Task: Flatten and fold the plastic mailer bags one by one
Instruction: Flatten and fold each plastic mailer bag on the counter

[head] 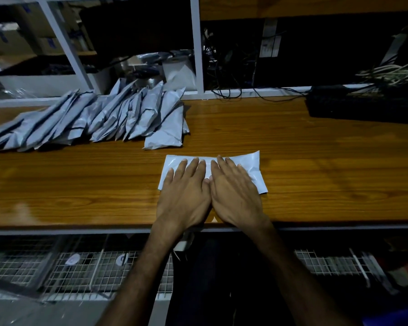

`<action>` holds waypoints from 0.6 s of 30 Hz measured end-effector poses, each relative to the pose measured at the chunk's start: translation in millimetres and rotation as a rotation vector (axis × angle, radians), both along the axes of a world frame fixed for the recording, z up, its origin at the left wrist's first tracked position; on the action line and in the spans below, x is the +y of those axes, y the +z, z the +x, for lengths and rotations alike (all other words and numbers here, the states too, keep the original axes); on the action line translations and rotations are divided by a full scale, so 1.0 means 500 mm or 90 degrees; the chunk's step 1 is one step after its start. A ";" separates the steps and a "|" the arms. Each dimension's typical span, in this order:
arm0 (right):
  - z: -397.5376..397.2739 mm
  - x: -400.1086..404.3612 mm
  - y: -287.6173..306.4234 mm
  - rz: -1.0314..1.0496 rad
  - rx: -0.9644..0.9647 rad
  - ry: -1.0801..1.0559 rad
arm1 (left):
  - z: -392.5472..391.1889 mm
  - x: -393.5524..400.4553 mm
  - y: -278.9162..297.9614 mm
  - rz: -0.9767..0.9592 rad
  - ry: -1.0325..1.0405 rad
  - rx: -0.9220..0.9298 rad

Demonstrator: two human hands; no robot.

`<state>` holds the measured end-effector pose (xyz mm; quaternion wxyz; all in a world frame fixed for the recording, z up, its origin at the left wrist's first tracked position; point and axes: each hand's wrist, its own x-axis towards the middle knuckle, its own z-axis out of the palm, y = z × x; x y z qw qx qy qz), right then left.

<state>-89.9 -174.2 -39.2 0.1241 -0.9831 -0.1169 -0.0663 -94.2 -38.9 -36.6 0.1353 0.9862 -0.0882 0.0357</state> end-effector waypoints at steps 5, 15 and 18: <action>0.002 0.005 -0.004 -0.014 -0.002 -0.024 | 0.003 0.001 0.000 0.009 0.025 0.001; -0.004 0.015 -0.002 -0.026 -0.007 -0.091 | 0.008 0.011 -0.001 0.035 0.056 0.012; -0.005 0.020 -0.003 -0.014 0.004 -0.117 | 0.009 0.017 -0.003 0.047 0.073 0.010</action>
